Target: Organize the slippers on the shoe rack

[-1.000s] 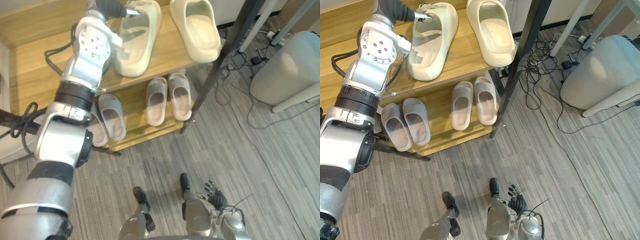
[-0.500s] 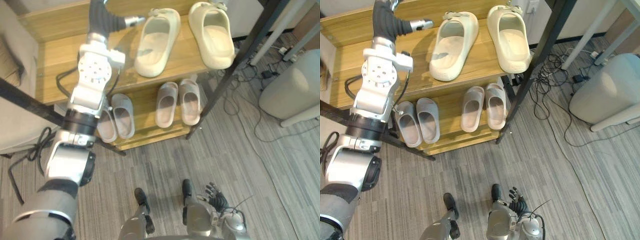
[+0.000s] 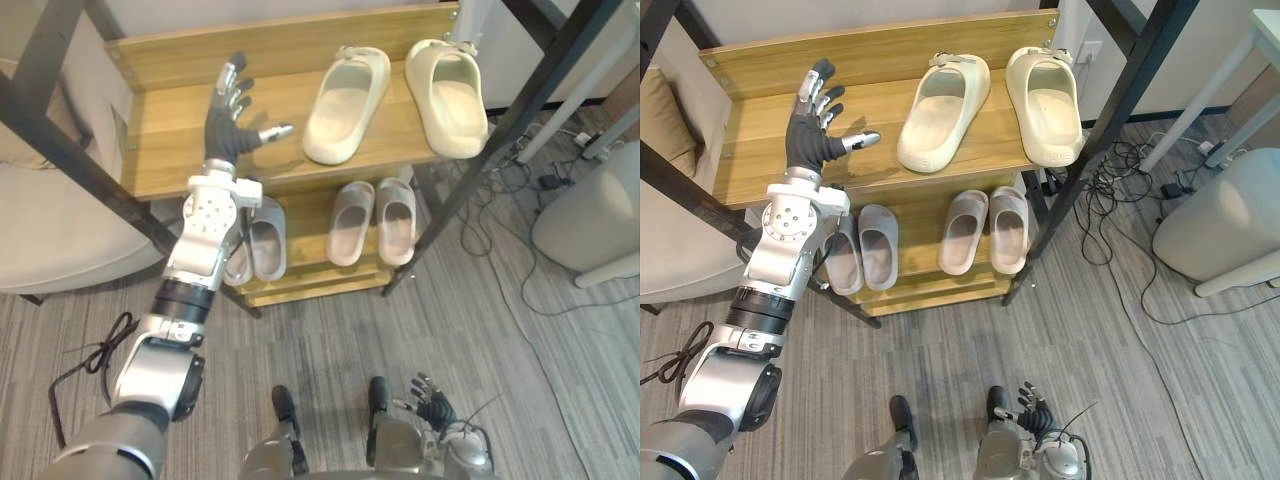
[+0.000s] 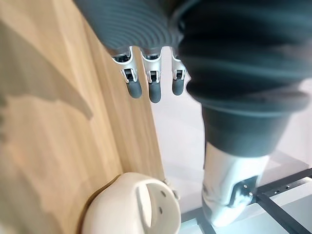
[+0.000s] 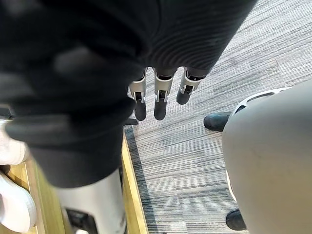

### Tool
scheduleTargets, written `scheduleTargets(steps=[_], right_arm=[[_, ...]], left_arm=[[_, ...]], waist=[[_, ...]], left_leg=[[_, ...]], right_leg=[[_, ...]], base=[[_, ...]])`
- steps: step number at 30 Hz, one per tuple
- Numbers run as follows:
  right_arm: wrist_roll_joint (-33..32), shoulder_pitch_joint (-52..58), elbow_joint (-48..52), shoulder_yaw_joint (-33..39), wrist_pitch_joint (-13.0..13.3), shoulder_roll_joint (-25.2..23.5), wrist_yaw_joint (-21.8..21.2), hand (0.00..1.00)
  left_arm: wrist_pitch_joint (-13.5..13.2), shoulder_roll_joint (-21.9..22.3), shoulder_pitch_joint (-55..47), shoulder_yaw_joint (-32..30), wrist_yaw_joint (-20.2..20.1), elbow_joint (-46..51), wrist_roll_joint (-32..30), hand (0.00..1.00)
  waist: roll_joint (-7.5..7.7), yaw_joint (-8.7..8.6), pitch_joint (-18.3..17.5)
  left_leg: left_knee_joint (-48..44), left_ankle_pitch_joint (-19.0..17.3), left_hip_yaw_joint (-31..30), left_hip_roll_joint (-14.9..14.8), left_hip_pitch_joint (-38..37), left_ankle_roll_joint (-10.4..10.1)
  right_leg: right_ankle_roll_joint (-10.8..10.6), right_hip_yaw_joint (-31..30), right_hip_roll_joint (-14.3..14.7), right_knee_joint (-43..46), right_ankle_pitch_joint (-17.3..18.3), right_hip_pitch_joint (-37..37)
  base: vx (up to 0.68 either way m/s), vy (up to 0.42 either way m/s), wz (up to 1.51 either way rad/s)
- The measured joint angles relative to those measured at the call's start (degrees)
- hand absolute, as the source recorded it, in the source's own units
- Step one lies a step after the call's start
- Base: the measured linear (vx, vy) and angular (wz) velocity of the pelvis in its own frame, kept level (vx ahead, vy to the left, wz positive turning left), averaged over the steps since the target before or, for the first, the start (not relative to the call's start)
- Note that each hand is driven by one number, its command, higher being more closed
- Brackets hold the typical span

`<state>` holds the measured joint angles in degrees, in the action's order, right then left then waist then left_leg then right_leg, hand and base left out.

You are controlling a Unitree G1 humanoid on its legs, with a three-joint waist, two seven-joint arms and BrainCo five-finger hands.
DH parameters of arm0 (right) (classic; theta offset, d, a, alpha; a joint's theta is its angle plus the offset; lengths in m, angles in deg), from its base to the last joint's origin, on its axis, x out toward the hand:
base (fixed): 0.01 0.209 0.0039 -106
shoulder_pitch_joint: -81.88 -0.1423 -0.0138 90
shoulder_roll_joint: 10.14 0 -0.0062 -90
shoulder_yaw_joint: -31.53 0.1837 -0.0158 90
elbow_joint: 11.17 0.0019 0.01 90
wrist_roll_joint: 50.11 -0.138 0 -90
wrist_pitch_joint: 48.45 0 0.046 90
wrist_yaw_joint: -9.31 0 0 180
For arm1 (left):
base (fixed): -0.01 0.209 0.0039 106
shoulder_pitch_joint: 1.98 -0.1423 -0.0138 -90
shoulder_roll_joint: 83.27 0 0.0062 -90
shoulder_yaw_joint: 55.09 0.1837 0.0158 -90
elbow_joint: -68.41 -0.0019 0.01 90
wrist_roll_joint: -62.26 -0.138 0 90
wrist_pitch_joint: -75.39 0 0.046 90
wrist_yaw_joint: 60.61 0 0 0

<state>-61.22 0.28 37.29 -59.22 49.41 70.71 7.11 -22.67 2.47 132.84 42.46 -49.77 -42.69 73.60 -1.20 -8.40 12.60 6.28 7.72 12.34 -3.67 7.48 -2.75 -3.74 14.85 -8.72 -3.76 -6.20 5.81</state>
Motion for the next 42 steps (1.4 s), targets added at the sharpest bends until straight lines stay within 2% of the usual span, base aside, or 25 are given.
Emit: scheduleTargets(steps=[11, 20, 29, 32, 42], right_arm=[[-0.04, 0.00, -0.07, 0.04, -0.15, -0.08, 0.57, 0.00], [-0.11, 0.02, 0.01, 0.47, -0.11, -0.06, 0.66, 0.00], [-0.15, 0.01, 0.18, 0.70, 0.03, -0.03, 0.96, 0.00], [-0.17, 0.02, 0.19, 0.71, 0.04, -0.02, 1.01, 0.00], [-0.21, 0.03, 0.33, 0.72, 0.05, -0.02, 1.11, 0.00]], left_arm=[[0.03, 6.59, -0.46, 3.31, -0.09, -0.09, 1.26, 0.00], [0.10, 8.40, 2.23, 4.98, 0.03, -3.07, 1.23, 0.00], [0.14, 12.56, 6.86, 7.75, -0.03, -5.47, 2.28, 0.00], [0.14, 12.71, 8.32, 9.40, 0.06, -6.13, 2.33, 0.00], [0.11, 12.71, 11.36, 9.29, 0.15, -9.42, 3.54, 0.00]], waist=[[0.03, -0.13, -0.02], [0.09, -0.77, -0.06], [0.13, -1.39, -0.08], [0.14, -1.51, -0.08], [0.75, -1.55, 0.17]], left_leg=[[0.00, -0.17, 1.22, -0.04, -0.43, -0.20], [0.02, -0.39, 2.31, 0.02, -0.38, -0.41], [0.01, -0.28, 3.15, 0.09, 0.29, -0.21], [0.01, -0.28, 3.37, 0.08, 0.23, -0.21], [0.02, -0.29, 4.52, 0.14, 0.00, -0.19]], right_leg=[[-0.24, -1.20, -0.07, -0.11, -0.14, 0.16], [-0.25, -2.97, -0.20, 0.48, 0.03, 1.37], [-0.80, -3.87, -0.31, 1.37, -0.34, 3.00], [-0.82, -4.03, -0.31, 1.40, -0.36, 3.08], [-0.56, -4.83, -0.43, 1.62, -0.31, 3.60]], base=[[0.00, 0.011, -0.05], [-0.02, 0.012, -0.08], [-0.01, 0.013, -0.04], [-0.01, 0.024, -0.03], [-0.02, 0.024, -0.05]])
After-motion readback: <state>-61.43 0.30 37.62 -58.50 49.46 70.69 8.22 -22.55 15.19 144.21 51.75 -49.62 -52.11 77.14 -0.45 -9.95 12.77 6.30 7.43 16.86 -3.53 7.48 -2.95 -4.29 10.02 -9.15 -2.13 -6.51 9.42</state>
